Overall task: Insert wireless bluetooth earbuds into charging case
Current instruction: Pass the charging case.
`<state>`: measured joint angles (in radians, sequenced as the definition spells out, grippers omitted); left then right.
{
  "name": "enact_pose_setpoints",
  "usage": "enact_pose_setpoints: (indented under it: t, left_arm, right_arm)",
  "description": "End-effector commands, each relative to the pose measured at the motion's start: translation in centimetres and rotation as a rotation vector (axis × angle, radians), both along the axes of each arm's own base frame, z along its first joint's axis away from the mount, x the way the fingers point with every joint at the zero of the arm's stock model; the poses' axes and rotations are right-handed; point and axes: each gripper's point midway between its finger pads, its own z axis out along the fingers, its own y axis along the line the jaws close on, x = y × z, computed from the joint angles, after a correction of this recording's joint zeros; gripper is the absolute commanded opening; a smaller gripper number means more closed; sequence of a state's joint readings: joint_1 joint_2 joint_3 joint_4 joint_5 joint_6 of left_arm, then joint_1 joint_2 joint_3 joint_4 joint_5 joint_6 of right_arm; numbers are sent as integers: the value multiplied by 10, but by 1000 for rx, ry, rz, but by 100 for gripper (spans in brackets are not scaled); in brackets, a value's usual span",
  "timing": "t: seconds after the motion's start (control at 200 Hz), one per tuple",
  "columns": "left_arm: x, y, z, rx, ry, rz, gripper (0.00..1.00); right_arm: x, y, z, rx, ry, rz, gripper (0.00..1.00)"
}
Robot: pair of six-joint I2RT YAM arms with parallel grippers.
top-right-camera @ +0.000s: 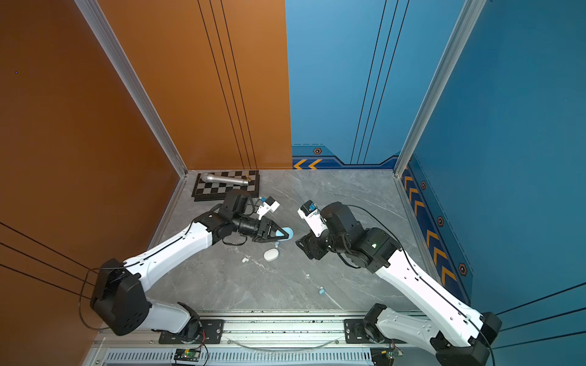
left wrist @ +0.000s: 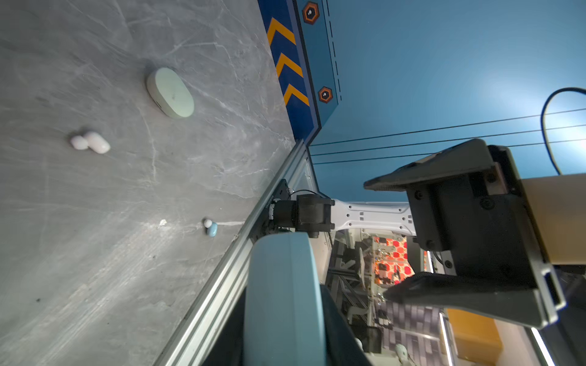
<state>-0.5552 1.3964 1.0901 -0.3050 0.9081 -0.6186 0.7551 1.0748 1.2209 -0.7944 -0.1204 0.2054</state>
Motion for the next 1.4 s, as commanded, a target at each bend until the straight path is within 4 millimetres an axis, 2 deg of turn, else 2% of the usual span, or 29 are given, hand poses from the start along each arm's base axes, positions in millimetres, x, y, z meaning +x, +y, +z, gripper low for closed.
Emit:
enact_pose_setpoints:
  t: [0.0,0.07,0.14,0.155,0.275,0.355,0.38,0.501,0.951,1.106,1.391]
  left_arm:
    - [9,10,14,107,-364,60,13]
    - [7,8,23,172,-603,50,12]
    - [7,3,38,186,-815,63,11]
    - [7,2,36,185,-853,69,11]
    - [11,0,54,131,-1034,171,12]
    - [16,0,59,126,-1042,216,11]
    - [17,-1,59,125,-1041,217,11]
    - [18,-3,60,129,-1052,231,11]
    - [21,-14,66,82,-1038,259,11]
    - [22,-15,68,71,-1031,270,11]
    - [22,-16,68,63,-1020,275,11]
  right_arm:
    - [31,-20,19,207,149,-400,64]
    - [37,-26,21,364,295,-577,62]
    - [37,-28,21,454,373,-686,62]
    - [37,-28,22,468,382,-703,62]
    - [34,-26,28,565,416,-773,65]
    - [35,-21,32,661,446,-794,68]
    - [29,-11,32,683,466,-770,68]
    - [27,4,37,804,506,-758,71]
    - [27,46,49,889,525,-691,74]
    - [26,56,43,877,535,-683,75]
    - [31,56,37,888,525,-704,70]
